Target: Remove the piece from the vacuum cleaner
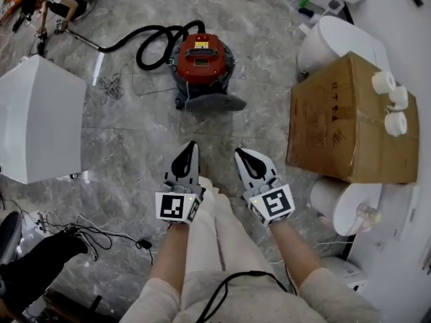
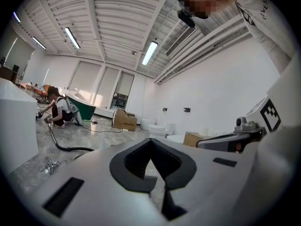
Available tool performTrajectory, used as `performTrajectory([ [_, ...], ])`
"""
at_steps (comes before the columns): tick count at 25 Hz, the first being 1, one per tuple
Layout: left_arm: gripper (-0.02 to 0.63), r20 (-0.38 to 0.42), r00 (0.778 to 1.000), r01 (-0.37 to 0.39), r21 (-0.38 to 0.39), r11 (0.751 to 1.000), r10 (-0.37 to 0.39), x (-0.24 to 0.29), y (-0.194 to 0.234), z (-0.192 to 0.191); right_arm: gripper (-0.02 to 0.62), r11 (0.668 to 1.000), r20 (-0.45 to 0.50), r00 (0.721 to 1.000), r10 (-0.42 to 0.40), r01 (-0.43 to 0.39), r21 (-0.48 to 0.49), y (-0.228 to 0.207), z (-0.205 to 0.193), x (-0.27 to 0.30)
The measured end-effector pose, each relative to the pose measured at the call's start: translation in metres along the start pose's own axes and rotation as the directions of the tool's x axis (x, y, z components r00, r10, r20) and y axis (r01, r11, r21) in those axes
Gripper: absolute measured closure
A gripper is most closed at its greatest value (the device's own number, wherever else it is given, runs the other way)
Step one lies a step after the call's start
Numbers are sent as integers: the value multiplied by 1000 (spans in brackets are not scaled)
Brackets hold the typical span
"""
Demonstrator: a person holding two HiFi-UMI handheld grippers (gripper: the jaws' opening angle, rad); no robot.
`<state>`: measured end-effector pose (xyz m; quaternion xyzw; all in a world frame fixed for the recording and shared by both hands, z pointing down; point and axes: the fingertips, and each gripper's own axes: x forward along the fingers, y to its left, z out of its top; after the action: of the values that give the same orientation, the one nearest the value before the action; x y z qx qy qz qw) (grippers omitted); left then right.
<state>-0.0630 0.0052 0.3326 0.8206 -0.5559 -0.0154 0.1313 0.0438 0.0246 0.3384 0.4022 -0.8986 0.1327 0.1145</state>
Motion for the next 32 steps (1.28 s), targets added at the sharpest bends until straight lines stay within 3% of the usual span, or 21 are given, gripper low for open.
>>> performTrajectory([
  [9, 588, -23, 1000, -4, -3, 1000, 4, 43, 32, -63, 583, 1000, 11, 1000, -2, 2, -29, -33, -48, 60],
  [17, 586, -49, 999, 9, -21, 1000, -10, 69, 49, -118, 583, 1000, -22, 1000, 3, -3, 2, -54, -94, 97],
  [32, 586, -90, 996, 20, -35, 999, -23, 120, 84, -178, 581, 998, -103, 994, 47, -52, -46, -95, -146, 158],
])
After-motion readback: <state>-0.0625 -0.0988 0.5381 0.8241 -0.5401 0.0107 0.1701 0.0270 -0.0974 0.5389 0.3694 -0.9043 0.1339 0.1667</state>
